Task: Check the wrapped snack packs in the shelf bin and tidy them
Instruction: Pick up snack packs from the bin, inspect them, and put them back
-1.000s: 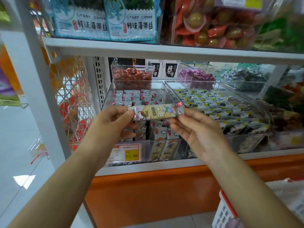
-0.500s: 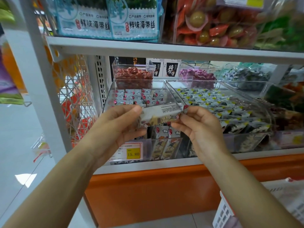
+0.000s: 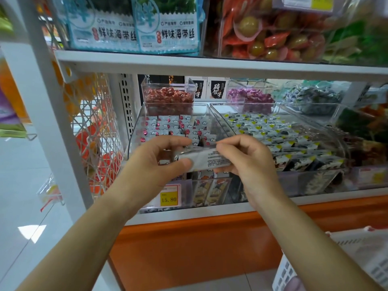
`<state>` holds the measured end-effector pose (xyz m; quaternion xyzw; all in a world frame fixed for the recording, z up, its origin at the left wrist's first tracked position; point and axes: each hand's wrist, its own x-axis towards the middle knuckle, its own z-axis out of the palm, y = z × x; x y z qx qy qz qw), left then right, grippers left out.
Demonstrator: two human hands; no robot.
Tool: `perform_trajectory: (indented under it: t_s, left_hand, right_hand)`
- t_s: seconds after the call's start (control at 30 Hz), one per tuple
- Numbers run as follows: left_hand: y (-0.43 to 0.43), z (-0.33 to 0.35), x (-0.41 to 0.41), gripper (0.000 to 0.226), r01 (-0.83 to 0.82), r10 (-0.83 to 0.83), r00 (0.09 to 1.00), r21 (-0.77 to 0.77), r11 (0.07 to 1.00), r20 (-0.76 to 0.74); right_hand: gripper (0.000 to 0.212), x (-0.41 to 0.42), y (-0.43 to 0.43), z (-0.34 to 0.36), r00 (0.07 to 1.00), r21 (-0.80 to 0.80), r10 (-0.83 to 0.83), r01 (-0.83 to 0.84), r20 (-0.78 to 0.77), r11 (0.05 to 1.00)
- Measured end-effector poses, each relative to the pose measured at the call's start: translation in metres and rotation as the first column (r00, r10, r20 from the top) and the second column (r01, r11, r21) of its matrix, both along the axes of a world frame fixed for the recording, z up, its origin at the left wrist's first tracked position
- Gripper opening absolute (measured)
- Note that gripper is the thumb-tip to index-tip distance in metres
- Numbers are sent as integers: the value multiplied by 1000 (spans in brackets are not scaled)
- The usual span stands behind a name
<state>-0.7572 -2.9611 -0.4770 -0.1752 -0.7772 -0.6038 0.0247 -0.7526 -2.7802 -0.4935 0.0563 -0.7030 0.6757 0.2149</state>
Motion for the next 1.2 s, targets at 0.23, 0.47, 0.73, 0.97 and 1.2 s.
perform_trajectory:
  t_s: [0.23,0.47,0.73,0.97,1.2]
  left_hand:
    - [5,0,1,9,-31,26,998,73,997,64]
    - [0,0,-5,19,-143,140,989,79,987,40]
    - [-3,-2,-11,15,-257,260,949,40,966,-176]
    - [-3,-26,-25,44,-435,33,862,-703,562,-506]
    - [-2,-29,-26,35,-389,24,890,-730,562,-456]
  right_hand:
    - [11,-1,-2,-2,996,160,-30,42,-79,986]
    - [5,0,-1,-3,990,121,131,-123,-60,985]
    - [19,-7,7,5,999,99,28,-24,-44,995]
    - [31,-17,11,6,968,136,-233,244,-89,960]
    - [34,-26,0,8,965,378,-206,254,-163,890]
